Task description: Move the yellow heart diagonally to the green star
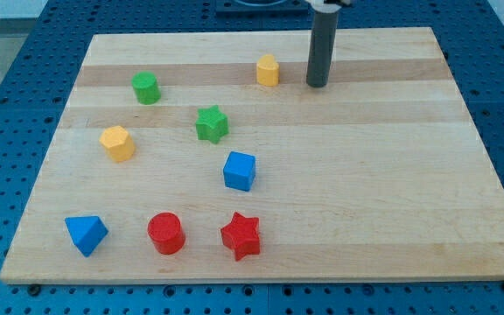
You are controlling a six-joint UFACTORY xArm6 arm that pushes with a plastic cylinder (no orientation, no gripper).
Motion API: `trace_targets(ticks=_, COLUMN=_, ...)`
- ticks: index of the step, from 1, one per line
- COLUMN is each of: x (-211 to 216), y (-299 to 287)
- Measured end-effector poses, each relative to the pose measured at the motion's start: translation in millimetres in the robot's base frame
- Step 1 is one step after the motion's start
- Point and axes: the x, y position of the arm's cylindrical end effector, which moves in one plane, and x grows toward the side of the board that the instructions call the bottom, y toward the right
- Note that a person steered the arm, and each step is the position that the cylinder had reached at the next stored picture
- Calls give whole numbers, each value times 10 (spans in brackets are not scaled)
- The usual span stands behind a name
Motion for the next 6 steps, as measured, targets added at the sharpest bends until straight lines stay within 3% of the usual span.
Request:
trace_targets(ticks=2, x=-440, y=-295)
trace_targets(ticks=6, x=307, y=-1423)
